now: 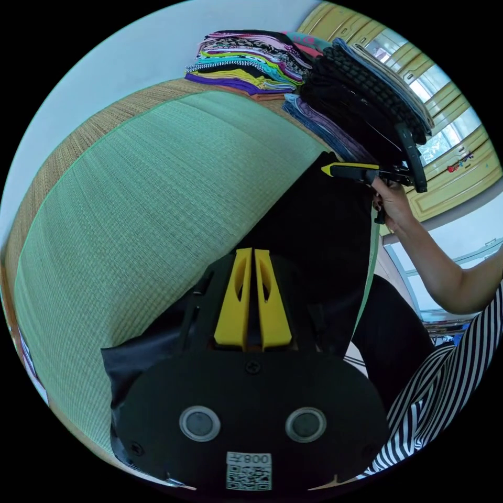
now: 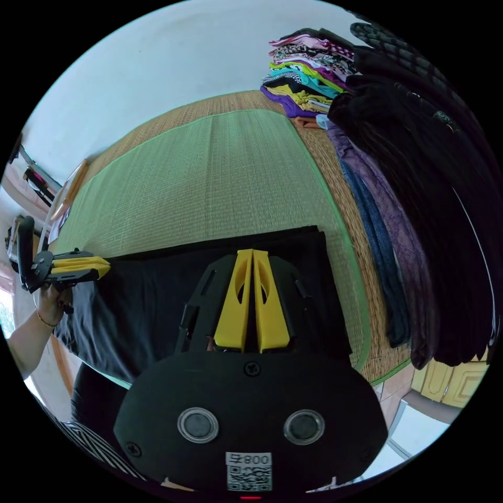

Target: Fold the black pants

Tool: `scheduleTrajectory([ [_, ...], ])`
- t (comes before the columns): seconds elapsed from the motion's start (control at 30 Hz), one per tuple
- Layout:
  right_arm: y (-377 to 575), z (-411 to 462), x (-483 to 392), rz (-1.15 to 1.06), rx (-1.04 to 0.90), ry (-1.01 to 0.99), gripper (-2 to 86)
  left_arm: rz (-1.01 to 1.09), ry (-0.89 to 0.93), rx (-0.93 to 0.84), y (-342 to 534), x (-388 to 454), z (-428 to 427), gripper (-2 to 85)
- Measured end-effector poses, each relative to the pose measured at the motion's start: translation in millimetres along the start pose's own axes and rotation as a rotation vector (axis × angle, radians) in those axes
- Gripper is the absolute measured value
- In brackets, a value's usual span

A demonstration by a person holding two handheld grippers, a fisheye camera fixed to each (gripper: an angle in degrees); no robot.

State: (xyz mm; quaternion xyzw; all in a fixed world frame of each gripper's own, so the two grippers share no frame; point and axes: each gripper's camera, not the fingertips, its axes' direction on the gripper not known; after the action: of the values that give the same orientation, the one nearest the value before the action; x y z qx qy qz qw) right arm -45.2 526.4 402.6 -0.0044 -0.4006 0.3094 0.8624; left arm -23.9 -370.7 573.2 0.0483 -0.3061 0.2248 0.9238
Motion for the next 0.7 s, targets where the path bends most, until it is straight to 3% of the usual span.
scheduleTrajectory([
  [0.57, 22.4, -53.8, 35.8, 0.049, 0.157, -0.092, 0.2, -0.038, 0.052, 0.101, -20.8, 25.9, -21.6, 0.5],
  [0.7, 20.1, -36.1, 55.7, 0.11, 0.112, 0.021, 2.6, -0.038, 0.057, 0.086, -25.9, 29.4, -16.7, 0.5],
])
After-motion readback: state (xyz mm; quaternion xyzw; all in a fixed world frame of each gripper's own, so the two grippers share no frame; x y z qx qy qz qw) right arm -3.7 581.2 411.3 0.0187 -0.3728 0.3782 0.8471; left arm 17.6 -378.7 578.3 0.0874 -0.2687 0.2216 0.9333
